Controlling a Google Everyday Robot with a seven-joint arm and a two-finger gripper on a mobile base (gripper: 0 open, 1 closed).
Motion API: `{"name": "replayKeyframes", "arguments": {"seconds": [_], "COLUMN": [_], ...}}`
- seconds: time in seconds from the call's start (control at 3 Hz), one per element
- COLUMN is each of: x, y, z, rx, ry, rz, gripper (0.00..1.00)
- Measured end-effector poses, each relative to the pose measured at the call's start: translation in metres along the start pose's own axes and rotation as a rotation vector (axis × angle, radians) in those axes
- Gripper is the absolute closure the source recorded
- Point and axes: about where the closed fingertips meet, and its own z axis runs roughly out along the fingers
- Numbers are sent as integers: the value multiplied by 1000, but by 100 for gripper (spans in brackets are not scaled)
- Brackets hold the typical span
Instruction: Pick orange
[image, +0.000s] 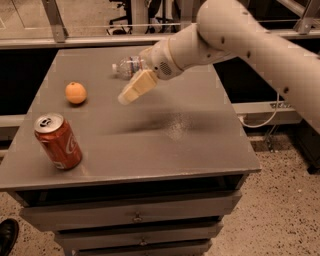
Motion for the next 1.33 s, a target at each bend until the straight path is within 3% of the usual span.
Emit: {"name": "replayKeyframes", "arguments": {"seconds": [0.67,1.0,1.33], "x": [-41,-56,-61], "y": [18,30,33], "z": [88,134,161], "rx": [-111,-163,-177], "ry": [-159,-223,-256], "rz": [111,125,115], "gripper": [0,0,0]}}
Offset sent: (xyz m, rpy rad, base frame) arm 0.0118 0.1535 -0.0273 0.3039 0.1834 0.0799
